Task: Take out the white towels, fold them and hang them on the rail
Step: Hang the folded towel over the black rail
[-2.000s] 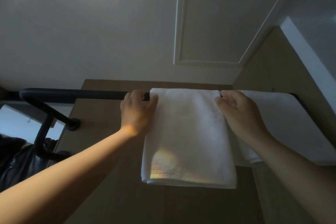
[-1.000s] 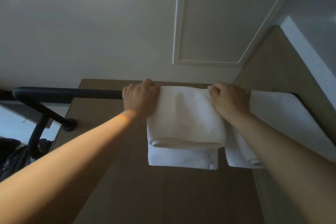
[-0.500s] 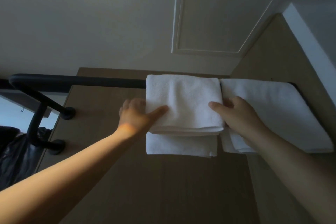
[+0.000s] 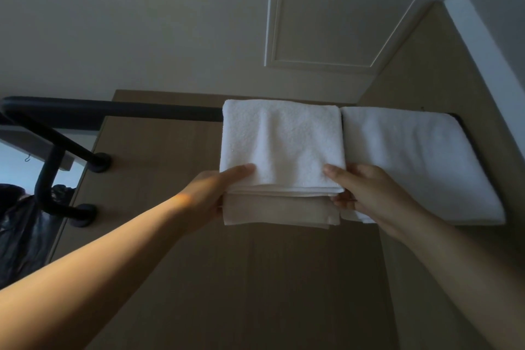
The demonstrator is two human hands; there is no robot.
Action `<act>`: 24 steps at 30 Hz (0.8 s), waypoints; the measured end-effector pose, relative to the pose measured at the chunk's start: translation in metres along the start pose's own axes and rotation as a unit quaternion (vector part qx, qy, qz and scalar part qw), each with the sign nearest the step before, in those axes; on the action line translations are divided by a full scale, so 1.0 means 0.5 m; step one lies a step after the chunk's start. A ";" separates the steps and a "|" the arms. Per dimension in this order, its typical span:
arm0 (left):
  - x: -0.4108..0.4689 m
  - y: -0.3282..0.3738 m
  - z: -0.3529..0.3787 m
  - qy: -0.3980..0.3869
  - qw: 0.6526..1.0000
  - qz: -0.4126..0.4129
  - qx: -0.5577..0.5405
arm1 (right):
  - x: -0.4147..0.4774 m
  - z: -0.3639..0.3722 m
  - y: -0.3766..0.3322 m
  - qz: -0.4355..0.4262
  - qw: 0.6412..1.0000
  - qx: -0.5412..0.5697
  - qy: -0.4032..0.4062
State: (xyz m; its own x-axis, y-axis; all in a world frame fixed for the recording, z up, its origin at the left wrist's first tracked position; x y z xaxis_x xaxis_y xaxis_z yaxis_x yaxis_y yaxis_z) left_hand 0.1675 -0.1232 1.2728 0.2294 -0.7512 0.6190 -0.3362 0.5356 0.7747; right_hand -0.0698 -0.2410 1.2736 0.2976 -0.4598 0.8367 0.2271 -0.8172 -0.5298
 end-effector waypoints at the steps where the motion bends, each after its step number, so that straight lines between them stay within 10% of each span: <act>1: 0.000 0.001 0.000 0.005 1.000 0.002 -0.003 | 0.002 0.000 0.000 0.009 1.000 0.012 -0.011; 24: -0.016 0.009 0.005 -0.014 0.998 0.027 -0.062 | -0.012 -0.013 0.058 0.005 0.999 -0.049 -0.005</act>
State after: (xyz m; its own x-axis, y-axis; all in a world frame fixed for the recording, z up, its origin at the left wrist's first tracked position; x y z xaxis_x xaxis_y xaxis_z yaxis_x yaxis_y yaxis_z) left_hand 0.1621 -0.1157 1.2710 0.1885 -0.7296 0.6574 -0.2312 0.6176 0.7517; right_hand -0.0710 -0.2641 1.2543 0.3084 -0.4653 0.8297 0.1331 -0.8425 -0.5220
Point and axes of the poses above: each hand's wrist, its own x-axis towards the middle knuckle, its own z-axis out of the palm, y = z × x, the point moved 2 cm from there along x, towards the middle knuckle, and after that the axes turned 3 degrees about -z, right-handed, at the moved point
